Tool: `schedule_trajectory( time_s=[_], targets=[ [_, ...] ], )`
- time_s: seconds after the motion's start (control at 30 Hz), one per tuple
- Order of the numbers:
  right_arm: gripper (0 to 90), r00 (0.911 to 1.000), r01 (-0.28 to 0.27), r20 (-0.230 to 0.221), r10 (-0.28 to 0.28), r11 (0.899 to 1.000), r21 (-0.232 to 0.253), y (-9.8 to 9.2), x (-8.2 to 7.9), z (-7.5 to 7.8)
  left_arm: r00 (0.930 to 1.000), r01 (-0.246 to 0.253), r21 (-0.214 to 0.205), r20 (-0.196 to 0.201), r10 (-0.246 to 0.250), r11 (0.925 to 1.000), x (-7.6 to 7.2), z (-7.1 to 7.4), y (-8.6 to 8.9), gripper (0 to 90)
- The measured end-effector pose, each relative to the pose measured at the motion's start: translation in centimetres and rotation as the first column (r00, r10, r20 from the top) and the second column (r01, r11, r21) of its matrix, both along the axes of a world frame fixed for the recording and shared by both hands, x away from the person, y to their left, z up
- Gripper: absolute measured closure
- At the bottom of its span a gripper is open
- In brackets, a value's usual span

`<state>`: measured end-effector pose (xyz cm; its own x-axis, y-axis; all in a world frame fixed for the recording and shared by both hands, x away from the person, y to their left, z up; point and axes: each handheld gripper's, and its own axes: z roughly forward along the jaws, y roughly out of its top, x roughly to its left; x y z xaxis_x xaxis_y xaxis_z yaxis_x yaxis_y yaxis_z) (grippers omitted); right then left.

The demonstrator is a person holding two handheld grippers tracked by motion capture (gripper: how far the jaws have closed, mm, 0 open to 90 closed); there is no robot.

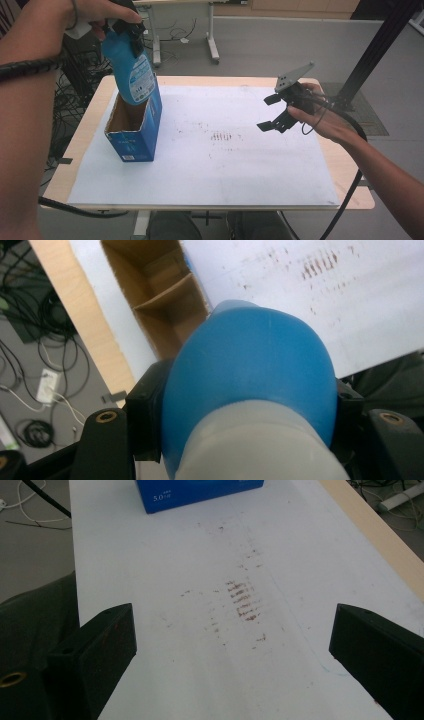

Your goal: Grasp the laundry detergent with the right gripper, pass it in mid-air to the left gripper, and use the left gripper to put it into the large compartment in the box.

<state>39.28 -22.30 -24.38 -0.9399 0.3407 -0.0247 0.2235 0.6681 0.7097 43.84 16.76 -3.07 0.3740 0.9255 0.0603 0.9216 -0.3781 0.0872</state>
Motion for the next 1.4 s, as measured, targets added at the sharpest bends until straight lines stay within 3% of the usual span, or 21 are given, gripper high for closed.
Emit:
schedule_trajectory(
  time_s=[0.1, 0.3, 0.6, 0.9, 1.2, 1.4],
  targets=[
    [4.9, 1.0000, 0.003, -0.003, -0.003, 1.000, -0.014, -0.2, 0.0, -0.1, 0.9986, -0.051, 0.003, 0.014, 0.051, 0.9987, 0.2, 0.2, 0.5, 36.7],
    [5.4, 0.9999, 0.012, 0.004, -0.012, 0.999, -0.039, -0.4, -0.2, 0.2, 0.9846, -0.173, 0.026, 0.033, 0.172, 0.9847, 0.6, 0.1, 1.2, 36.7],
    [5.6, 0.9997, 0.023, 0.014, -0.022, 0.997, -0.068, -0.9, -0.5, 0.8, 0.9527, -0.301, 0.015, 0.048, 0.300, 0.9535, 1.1, -0.3, 2.3, 36.7],
    [5.9, 0.9994, 0.034, 0.009, -0.033, 0.997, -0.071, -1.5, -0.7, 0.8, 0.9244, -0.379, -0.020, 0.042, 0.379, 0.9253, 1.3, -0.5, 3.3, 36.7],
    [5.9, 0.9995, 0.032, 0.010, -0.031, 0.996, -0.078, -1.5, -0.9, 1.0, 0.8990, -0.436, -0.012, 0.042, 0.436, 0.8999, 1.5, -1.1, 4.0, 36.7],
    [5.9, 0.9994, 0.035, 0.005, -0.035, 0.997, -0.071, -1.8, -1.0, 0.9, 0.8906, -0.453, -0.015, 0.041, 0.453, 0.8916, 1.6, -1.7, 4.2, 36.7]
  ],
)
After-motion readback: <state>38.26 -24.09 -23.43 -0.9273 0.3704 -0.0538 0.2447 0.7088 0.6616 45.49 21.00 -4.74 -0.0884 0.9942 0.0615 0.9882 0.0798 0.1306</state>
